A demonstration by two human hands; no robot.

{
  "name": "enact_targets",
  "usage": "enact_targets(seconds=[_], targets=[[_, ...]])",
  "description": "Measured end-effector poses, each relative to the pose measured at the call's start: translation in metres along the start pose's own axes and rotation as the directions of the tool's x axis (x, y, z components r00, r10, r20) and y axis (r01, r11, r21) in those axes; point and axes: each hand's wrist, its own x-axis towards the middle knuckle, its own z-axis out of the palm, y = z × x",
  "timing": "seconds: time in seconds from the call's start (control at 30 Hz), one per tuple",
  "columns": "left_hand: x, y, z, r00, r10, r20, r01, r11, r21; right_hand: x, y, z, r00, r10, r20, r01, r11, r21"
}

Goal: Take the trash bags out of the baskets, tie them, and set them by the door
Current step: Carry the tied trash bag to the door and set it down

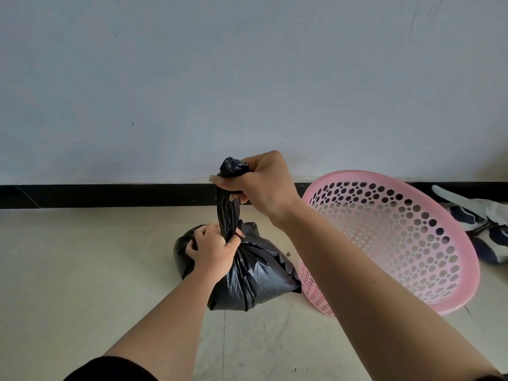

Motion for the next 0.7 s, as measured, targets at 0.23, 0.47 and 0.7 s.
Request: enact_targets(seconds=[0.23,0.47,0.7], targets=[[-0.009,-0.005,-0.009,0.997,0.053,0.054,-0.058,0.994,0.090,0.001,-0.006,-0.003,0.996,0.008,0.089,-0.003,0.998,-0.058],[-0.009,-0.024,-0.047,0.985,0.147,0.092,-0.156,0.983,0.097,0.000,-0.026,0.013,0.988,0.043,0.147,-0.010,0.976,-0.219],[-0.052,0.016,-0.132,0.984,0.110,0.139,-0.125,0.986,0.109,-0.007,-0.097,0.018,0.961,0.133,0.241,-0.012,0.895,-0.447]])
